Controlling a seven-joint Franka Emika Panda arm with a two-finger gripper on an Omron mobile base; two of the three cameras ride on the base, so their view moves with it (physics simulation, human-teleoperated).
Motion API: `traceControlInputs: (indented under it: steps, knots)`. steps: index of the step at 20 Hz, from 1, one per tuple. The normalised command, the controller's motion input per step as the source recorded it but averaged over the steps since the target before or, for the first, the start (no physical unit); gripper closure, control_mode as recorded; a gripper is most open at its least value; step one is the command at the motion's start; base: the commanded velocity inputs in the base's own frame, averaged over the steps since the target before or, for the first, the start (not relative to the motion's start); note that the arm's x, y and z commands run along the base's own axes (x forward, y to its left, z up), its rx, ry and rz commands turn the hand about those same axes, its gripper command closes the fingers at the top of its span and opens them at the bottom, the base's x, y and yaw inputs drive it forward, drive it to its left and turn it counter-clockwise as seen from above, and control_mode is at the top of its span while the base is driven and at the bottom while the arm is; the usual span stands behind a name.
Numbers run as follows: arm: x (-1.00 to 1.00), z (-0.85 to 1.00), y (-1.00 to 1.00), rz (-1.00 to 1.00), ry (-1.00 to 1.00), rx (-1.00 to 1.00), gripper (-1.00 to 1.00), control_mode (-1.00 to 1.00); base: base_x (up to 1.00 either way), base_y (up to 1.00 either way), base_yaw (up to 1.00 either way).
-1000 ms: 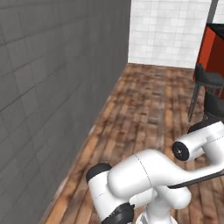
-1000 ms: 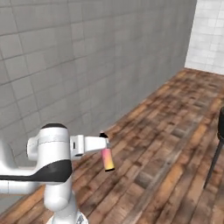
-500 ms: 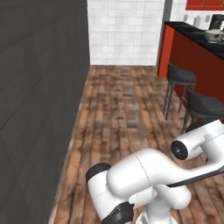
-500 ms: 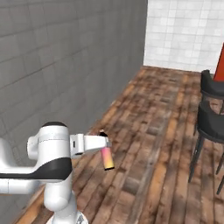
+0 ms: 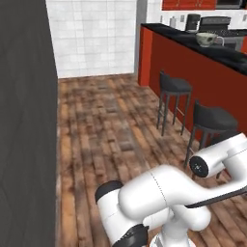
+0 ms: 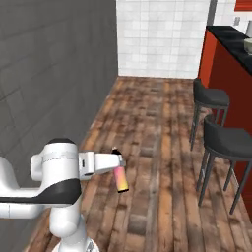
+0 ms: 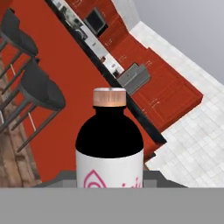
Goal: Open the fridge, grab two sodas, and place both sodas inside the bowl with ice on the dining counter.
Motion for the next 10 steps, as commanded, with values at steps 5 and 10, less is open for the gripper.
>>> traceControlInputs:
  steps: [5, 10]
  knots:
    - [0.0, 0.0, 0.0, 0.0, 0.0, 0.0, 1.0, 1.0, 0.95, 0.57, -0.39]
    - [0.0, 0.0, 0.0, 0.0, 0.0, 0.0, 1.0, 1.0, 1.0, 0.54, -0.38]
